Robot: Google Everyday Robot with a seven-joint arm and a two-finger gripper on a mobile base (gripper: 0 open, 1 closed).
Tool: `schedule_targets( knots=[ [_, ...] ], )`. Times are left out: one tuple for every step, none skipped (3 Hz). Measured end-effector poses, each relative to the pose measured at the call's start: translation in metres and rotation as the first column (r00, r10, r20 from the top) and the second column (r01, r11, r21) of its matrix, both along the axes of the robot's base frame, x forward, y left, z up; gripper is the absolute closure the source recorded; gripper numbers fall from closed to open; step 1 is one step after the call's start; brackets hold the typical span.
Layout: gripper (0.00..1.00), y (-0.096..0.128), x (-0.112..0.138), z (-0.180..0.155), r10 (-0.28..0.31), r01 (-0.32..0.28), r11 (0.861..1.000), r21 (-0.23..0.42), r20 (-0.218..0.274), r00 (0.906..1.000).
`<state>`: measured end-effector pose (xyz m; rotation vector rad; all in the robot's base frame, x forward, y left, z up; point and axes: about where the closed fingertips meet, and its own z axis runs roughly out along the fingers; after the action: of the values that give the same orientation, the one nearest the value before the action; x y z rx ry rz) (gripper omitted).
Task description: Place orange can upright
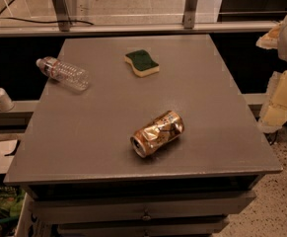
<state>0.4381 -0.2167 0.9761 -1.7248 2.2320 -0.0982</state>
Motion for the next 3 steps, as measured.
schedule_targets(
  knots=[
    [0.0, 0.0, 0.0, 0.0, 0.0, 0.0, 1.0, 0.0, 0.0, 1.0],
    [0.0, 0.005, 0.003, -0.003, 0.038, -0.038, 0.999, -0.003, 0.006, 0.9993],
    [0.0, 0.025, 0.008, -0.014, 0.108, -0.109, 0.994, 0.015, 0.011, 0.994]
  ],
)
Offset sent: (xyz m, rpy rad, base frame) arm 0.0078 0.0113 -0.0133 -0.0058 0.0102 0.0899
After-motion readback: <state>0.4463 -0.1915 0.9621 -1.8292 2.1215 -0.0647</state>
